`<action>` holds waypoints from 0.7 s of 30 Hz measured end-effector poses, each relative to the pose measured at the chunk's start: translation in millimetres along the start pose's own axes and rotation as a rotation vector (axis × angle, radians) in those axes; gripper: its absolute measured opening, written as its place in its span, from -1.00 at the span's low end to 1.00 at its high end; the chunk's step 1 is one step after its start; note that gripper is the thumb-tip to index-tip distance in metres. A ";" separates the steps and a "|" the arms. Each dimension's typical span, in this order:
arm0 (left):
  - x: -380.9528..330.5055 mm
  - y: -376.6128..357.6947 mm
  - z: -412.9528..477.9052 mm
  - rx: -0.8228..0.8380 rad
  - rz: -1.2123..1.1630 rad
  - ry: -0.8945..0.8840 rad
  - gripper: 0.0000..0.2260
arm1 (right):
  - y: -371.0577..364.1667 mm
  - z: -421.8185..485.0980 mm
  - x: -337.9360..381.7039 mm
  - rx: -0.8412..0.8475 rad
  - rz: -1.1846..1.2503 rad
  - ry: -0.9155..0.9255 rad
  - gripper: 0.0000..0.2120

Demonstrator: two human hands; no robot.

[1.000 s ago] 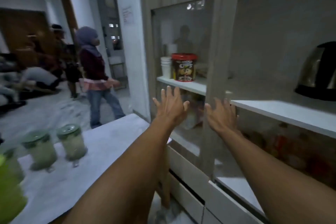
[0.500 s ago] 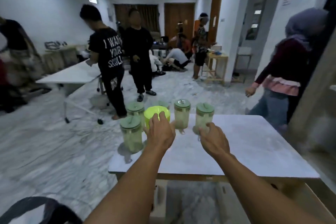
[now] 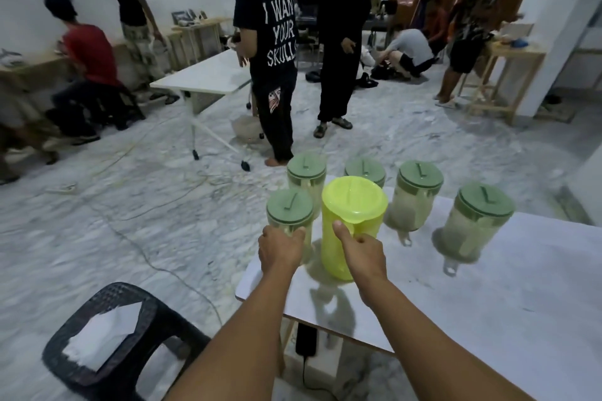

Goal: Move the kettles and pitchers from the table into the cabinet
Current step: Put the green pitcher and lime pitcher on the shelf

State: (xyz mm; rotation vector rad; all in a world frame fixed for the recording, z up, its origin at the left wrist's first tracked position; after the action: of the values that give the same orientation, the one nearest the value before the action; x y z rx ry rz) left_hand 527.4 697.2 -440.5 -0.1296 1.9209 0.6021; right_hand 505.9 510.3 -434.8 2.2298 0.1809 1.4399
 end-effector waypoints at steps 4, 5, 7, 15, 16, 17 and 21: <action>12.1 -10.4 14.5 -0.017 -0.019 0.060 -0.52 | -4.9 10.9 2.2 -0.012 0.076 0.078 -0.68; 12.8 -11.4 14.9 -0.019 -0.024 0.057 -0.53 | -4.1 12.9 2.7 -0.018 0.079 0.084 -0.71; 12.9 -12.2 13.1 -0.011 -0.044 0.050 -0.54 | -0.8 14.0 2.1 -0.026 0.095 0.074 -0.71; -27.1 -9.8 -49.2 0.091 -0.195 -0.073 -0.47 | 59.3 -31.9 -3.1 -0.186 0.139 0.072 -0.72; -34.6 -11.2 -62.9 0.113 -0.231 -0.097 -0.44 | 74.0 -44.0 -3.0 -0.234 0.142 0.084 -0.71; -42.5 -13.7 -76.9 0.137 -0.258 -0.129 -0.43 | 90.6 -57.9 -3.0 -0.285 0.147 0.096 -0.70; -83.5 -28.0 -155.3 0.239 -0.390 -0.287 -0.50 | 178.7 -125.2 -12.6 -0.572 0.161 0.112 -0.56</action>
State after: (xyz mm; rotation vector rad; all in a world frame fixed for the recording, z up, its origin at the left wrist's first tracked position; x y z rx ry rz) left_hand 443.8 585.5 -329.0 -0.2442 1.6150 0.1198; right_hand 363.7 388.8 -321.7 1.7266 -0.3433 1.4697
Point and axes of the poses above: each hand's wrist, its own z-axis towards the middle knuckle, its own y-axis out of the back of the hand, x = y × z, the point moved 7 cm from there along z, towards the middle knuckle, and after that the axes turned 13 degrees about -z, right-handed, at the moved point
